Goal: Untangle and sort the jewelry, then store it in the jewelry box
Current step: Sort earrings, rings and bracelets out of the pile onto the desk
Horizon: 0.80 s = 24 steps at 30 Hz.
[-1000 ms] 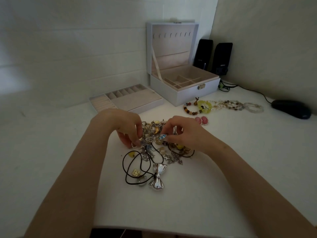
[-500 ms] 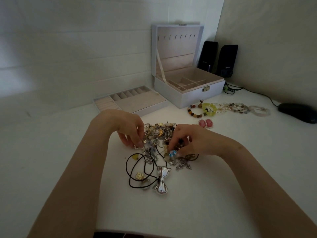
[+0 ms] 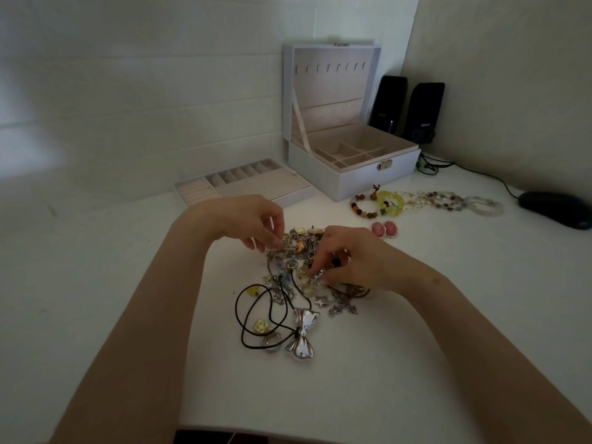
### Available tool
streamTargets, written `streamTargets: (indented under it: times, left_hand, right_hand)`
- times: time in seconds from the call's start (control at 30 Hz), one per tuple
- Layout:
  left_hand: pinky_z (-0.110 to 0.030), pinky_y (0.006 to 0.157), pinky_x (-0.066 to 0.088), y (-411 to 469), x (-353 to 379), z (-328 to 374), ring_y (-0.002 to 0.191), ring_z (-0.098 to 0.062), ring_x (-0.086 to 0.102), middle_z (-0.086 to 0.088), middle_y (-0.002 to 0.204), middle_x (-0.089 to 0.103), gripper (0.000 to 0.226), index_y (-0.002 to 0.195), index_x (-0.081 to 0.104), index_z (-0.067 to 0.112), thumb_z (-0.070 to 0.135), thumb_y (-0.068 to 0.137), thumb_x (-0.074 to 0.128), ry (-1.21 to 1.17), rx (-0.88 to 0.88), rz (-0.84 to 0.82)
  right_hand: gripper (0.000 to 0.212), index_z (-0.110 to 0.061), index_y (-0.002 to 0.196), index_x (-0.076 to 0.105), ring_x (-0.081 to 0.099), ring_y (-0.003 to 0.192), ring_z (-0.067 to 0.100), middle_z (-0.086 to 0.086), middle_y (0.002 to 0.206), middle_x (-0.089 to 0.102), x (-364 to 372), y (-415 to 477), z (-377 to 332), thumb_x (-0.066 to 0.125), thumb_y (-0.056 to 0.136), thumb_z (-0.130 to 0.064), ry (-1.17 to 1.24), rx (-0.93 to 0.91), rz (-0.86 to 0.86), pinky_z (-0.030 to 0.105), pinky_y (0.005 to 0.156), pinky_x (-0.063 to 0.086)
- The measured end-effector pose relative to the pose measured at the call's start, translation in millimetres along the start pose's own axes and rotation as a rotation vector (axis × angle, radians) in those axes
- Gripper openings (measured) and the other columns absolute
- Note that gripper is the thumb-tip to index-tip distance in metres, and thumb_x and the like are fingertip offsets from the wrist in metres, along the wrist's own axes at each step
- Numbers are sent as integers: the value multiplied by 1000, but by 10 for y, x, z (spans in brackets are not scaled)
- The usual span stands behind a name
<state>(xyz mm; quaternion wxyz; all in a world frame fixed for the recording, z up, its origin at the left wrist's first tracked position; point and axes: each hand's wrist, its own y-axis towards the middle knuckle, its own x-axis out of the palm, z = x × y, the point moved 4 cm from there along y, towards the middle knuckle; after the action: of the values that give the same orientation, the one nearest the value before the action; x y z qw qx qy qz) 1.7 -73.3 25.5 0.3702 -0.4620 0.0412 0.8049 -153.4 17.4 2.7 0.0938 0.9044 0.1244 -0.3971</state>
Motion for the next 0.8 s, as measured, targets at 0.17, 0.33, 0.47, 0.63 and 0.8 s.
streamTargets:
  times: [0.17,0.33,0.47,0.63,0.8]
  left_hand:
    - [-16,60,52,1,-5,56,69,-10,67,-5,85,65,7,92,62,10,8,86,66,-138,75,35]
    - [-12,60,50,60,55,122,62,-1,65,-2,84,64,8,92,65,10,5,87,64,-152,121,61]
    - [-12,58,49,155,145,193,67,-7,65,-2,84,64,7,92,66,11,7,88,63,-194,155,130]
    - [-14,58,51,185,99,107,65,-6,64,-4,80,66,6,91,67,10,7,88,63,-198,99,220]
    - [-8,50,44,184,35,55,60,-3,61,3,78,65,6,88,64,14,8,88,64,-155,57,303]
  right_hand:
    - [9,-12,81,71,56,61,-1,-13,71,68,-119,-18,20,75,77,-5,223,61,93,10,60,43]
    - [12,-5,85,65,65,59,9,3,71,70,-305,32,176,69,79,5,399,177,294,18,55,50]
    - [7,-9,84,67,58,52,-1,-2,71,66,-469,220,347,72,80,-5,237,301,501,7,43,37]
    - [10,-18,94,72,63,85,13,-1,98,71,-491,638,541,65,86,-17,-305,348,547,24,70,48]
    - [18,-18,103,73,62,98,23,3,104,70,-394,785,681,60,89,-16,-419,306,529,34,84,50]
